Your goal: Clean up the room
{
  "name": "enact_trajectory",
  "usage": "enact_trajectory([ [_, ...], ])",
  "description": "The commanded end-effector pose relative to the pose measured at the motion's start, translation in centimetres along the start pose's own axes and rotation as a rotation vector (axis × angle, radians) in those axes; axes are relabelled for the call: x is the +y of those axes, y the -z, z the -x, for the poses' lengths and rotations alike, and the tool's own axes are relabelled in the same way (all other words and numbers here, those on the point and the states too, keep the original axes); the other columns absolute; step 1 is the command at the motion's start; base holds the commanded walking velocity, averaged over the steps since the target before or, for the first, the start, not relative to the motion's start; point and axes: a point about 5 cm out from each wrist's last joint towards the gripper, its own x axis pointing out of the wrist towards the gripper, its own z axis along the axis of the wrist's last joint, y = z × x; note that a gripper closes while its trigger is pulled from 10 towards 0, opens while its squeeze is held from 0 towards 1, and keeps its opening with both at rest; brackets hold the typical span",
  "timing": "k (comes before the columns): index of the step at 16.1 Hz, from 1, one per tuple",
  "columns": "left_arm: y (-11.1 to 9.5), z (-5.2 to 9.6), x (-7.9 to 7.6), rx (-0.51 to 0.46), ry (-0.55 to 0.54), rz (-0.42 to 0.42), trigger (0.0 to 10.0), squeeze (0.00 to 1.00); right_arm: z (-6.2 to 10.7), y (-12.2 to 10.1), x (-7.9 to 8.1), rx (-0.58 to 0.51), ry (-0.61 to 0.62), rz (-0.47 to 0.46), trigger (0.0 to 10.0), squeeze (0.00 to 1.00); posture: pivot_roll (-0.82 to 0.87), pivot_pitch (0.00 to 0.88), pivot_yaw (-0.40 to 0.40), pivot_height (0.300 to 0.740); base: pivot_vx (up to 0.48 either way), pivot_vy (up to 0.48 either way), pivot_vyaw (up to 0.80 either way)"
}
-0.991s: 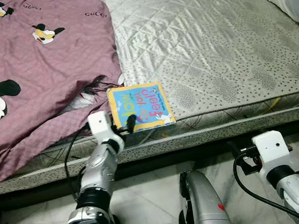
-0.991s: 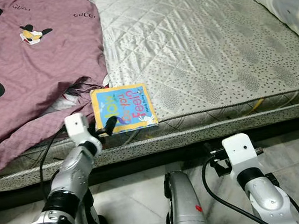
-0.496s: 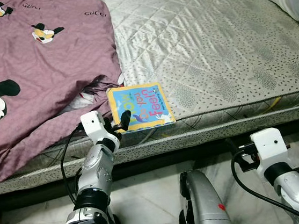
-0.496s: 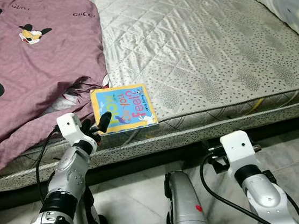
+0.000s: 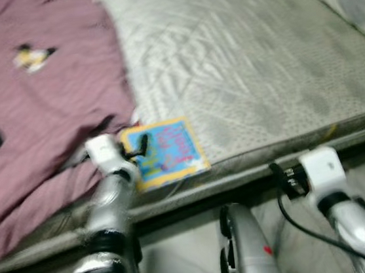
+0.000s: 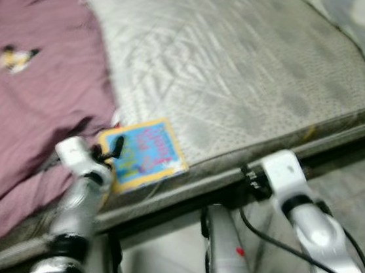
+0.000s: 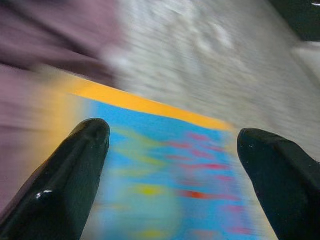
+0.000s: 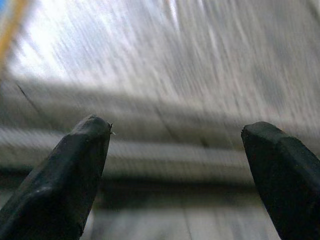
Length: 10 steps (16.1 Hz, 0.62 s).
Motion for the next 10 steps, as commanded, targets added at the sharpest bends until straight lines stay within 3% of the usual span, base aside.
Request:
enact_trajectory([
  [1,0.9,0.6,0.5,0.026,-0.023,-0.007,10.0,0.0,0.1,0.0,-0.2,0.003,0.009,0.001,10.0,0.0,-0.24,0.232,-0.043,0.555,0.0,0.0,0.0],
  [5,2.3,1.3,0.0,0.053,-0.036,0.01,10.0,0.0,-0.1,0.0,-0.1,-0.003,0.005,0.001,10.0,0.0,-0.24,0.231,-0.041,0.555,0.0,0.0,0.0],
  [10,1.7,3.6,0.2,-0.053,-0.141,-0.016,10.0,0.0,-0.7,-0.1,-0.3,-0.003,0.006,0.003,10.0,0.0,-0.21,0.229,-0.036,0.555,0.0,0.0,0.0],
])
